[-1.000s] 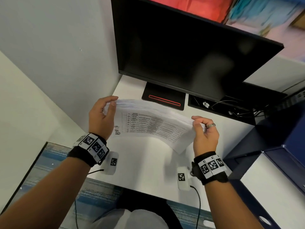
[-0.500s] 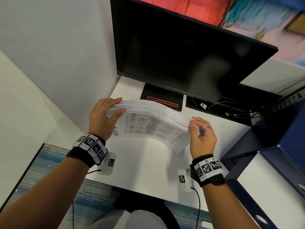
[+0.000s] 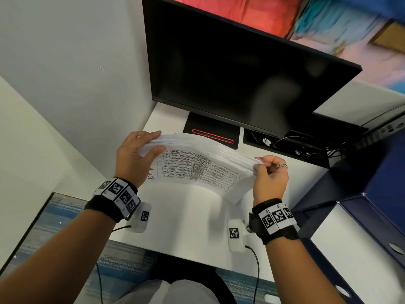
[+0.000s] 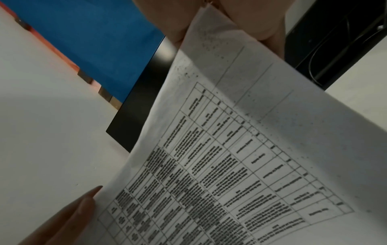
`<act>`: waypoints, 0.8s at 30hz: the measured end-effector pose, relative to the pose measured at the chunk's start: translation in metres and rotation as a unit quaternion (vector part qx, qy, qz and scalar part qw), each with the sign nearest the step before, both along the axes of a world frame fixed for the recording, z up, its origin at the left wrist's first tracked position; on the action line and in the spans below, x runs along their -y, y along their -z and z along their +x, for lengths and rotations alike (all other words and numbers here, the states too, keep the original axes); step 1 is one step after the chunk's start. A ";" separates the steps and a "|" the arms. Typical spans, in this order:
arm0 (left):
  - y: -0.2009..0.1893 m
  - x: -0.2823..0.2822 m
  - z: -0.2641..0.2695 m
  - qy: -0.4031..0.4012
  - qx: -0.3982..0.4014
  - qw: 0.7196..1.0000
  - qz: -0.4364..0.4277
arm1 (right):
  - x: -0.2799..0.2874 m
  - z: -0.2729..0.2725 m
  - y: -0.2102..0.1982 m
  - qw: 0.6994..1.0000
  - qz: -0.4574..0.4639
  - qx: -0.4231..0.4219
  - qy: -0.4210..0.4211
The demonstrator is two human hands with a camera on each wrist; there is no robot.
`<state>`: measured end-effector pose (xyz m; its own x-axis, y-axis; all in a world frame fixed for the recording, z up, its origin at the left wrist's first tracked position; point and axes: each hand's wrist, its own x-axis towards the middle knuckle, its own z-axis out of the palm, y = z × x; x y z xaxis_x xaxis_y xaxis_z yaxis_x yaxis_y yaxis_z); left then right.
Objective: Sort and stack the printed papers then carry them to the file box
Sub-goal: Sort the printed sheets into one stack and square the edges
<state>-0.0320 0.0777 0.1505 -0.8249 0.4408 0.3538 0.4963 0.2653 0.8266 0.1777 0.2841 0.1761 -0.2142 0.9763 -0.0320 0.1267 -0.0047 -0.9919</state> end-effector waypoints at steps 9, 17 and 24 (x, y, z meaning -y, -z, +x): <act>-0.006 0.001 -0.004 -0.010 0.052 0.998 -0.018 | -0.003 0.010 -0.004 0.935 0.150 0.250 -0.204; -0.015 0.017 -0.001 0.002 0.078 0.996 0.034 | -0.004 0.020 -0.015 0.951 0.184 0.195 -0.151; 0.021 0.013 0.009 -0.004 0.162 0.984 -0.067 | -0.006 0.015 0.023 0.984 -0.011 0.107 -0.143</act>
<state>-0.0234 0.0644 0.1296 -0.8883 0.4592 0.0102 0.2096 0.3856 0.8986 0.1926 0.2905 0.1528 -0.4653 0.8759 -0.1276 0.3324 0.0393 -0.9423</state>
